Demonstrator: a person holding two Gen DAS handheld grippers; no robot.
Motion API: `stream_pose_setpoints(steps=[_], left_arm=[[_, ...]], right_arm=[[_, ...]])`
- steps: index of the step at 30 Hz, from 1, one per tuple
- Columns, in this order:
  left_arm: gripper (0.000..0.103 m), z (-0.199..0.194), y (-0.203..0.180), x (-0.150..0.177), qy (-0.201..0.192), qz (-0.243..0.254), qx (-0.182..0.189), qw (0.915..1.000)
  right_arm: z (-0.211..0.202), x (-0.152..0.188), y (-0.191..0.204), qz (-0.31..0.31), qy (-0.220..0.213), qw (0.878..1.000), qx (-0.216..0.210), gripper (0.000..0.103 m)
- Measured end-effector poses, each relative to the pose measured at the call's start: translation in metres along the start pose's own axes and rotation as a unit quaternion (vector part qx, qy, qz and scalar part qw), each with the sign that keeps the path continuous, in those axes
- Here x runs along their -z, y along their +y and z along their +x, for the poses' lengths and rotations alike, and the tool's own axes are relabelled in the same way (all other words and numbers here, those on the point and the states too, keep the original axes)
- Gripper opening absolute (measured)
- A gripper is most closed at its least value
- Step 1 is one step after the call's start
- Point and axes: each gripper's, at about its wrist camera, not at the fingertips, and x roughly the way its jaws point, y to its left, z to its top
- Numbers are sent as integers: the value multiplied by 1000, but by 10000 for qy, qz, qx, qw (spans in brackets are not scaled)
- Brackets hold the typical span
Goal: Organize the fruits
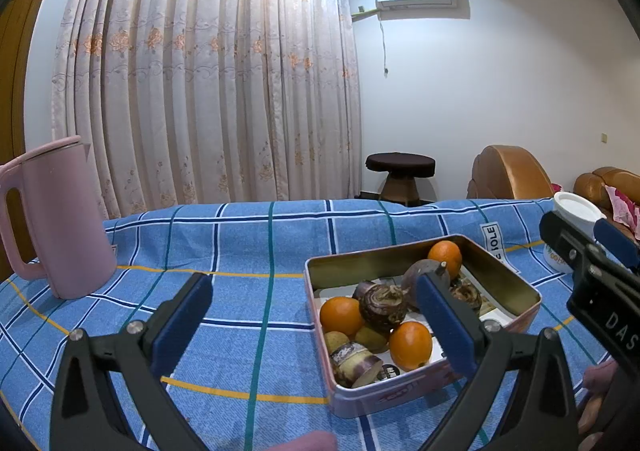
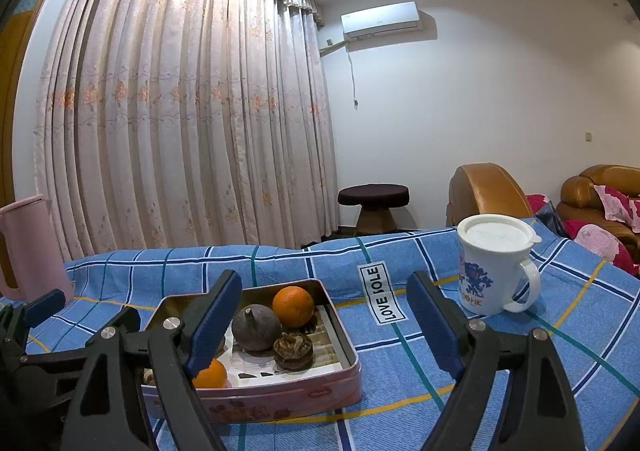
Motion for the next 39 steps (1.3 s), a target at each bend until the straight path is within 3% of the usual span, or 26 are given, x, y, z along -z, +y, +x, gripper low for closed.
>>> stream_pose_setpoints(steps=[39], left_arm=[[103,-1,2,1,-21,17,83,10000]], right_arm=[[3,2,3,-92,147,9998,31,86]])
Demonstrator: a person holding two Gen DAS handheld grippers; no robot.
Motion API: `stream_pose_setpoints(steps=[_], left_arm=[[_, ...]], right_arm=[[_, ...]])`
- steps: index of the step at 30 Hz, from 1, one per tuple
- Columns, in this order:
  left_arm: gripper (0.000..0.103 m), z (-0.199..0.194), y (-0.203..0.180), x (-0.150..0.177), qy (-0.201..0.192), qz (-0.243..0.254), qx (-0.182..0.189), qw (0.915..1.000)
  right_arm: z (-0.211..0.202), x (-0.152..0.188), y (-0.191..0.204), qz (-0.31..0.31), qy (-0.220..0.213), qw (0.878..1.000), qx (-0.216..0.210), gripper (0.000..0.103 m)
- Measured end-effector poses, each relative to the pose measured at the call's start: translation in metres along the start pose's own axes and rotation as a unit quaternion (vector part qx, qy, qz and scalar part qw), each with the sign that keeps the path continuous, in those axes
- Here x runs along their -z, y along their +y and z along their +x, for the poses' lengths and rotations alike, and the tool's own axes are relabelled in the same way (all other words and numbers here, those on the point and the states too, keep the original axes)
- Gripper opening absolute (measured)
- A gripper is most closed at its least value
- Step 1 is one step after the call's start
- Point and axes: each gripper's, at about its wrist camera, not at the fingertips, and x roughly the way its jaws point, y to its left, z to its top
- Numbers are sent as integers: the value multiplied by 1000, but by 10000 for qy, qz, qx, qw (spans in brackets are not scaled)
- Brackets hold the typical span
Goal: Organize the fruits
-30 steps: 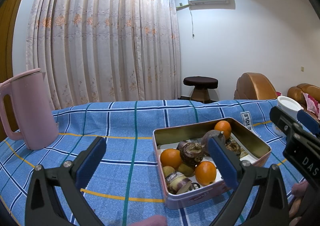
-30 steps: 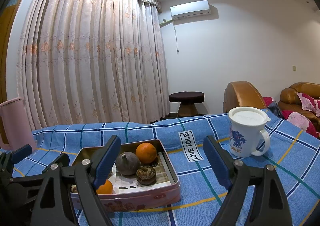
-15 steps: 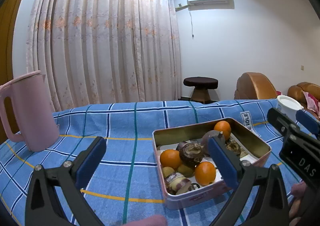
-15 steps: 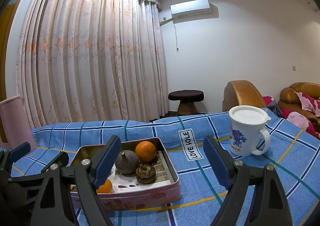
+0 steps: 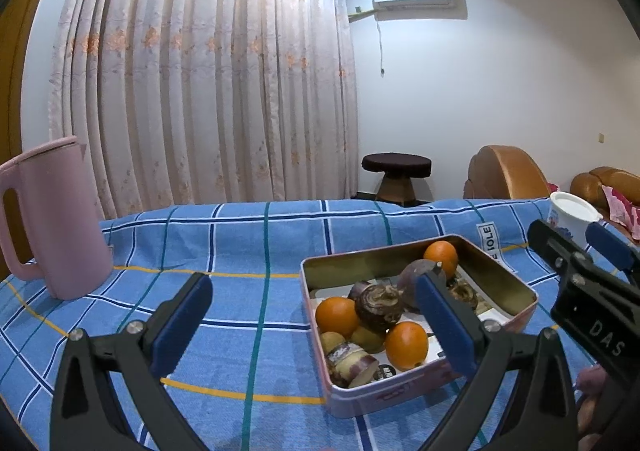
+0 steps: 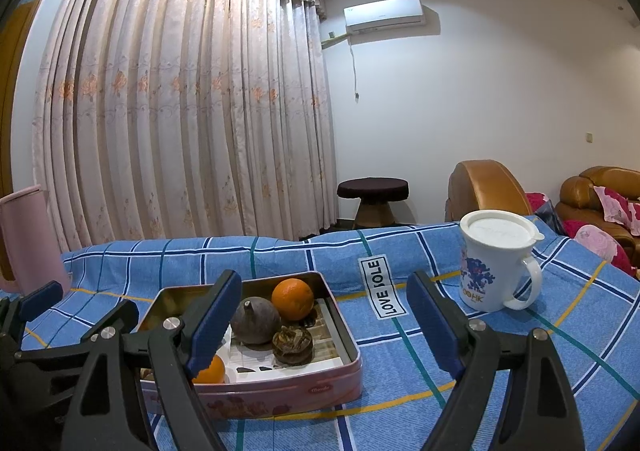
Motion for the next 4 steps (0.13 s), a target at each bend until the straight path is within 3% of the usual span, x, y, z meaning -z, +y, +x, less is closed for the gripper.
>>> stream_pose_setpoints(steps=[4], left_arm=[[103,1,-1,0,12,30,-7,10000]], right_arm=[[1,0,0,-4,2,10000,1,86]])
